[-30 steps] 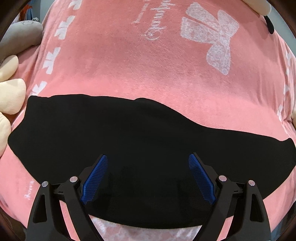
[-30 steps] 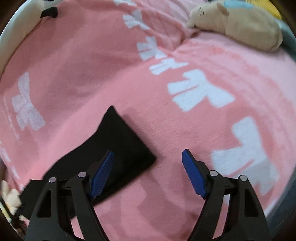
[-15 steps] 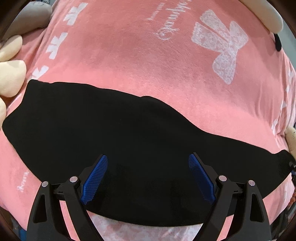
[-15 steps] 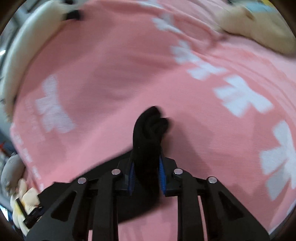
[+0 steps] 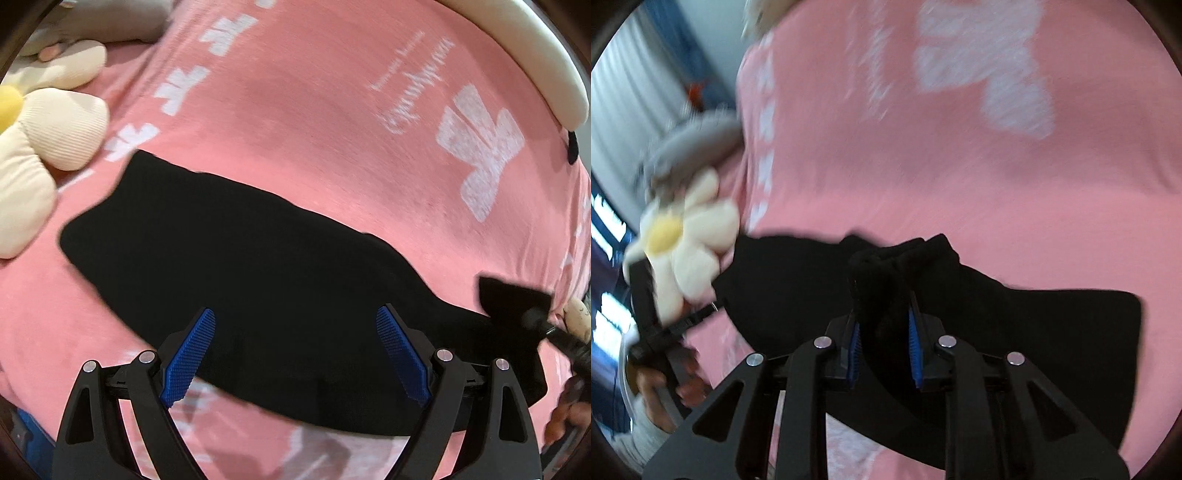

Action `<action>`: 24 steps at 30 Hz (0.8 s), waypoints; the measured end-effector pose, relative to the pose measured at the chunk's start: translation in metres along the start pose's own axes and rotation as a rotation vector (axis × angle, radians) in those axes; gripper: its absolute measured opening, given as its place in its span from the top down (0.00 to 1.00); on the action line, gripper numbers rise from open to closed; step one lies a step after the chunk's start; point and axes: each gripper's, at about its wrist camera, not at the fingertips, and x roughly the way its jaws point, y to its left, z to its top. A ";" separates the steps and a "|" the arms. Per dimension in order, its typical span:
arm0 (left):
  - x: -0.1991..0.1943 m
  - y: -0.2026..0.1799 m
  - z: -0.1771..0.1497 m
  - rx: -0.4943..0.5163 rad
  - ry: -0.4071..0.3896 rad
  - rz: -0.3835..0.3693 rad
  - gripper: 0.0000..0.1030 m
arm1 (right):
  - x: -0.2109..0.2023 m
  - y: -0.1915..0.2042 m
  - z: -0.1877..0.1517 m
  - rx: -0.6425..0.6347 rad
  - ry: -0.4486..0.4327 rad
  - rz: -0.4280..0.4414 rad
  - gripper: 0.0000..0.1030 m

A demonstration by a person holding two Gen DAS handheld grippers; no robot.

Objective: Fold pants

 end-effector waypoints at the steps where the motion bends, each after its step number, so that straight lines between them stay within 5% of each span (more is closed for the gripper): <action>1: -0.003 0.009 0.002 -0.003 -0.008 0.010 0.16 | 0.013 0.007 -0.003 -0.021 0.028 -0.007 0.80; 6: -0.010 0.045 0.003 -0.039 -0.019 0.027 0.16 | 0.072 0.024 -0.025 -0.112 0.194 -0.050 0.77; 9: -0.015 0.064 0.005 -0.067 -0.025 0.023 0.16 | 0.086 0.030 -0.039 -0.159 0.277 -0.072 0.66; 11: -0.018 0.071 0.005 -0.081 -0.025 0.008 0.16 | 0.070 0.039 -0.037 -0.177 0.249 -0.047 0.62; 14: -0.024 0.086 0.008 -0.137 -0.038 -0.039 0.16 | 0.018 0.038 -0.026 -0.120 0.070 -0.046 0.24; 17: -0.027 0.104 0.008 -0.211 -0.047 -0.037 0.16 | -0.031 0.010 -0.027 -0.035 -0.057 -0.137 0.25; 21: -0.029 0.114 0.006 -0.237 -0.050 -0.032 0.16 | -0.064 -0.083 -0.049 0.172 -0.006 -0.385 0.25; 24: -0.030 0.111 0.004 -0.206 -0.044 -0.022 0.16 | -0.073 -0.137 -0.069 0.307 0.046 -0.335 0.25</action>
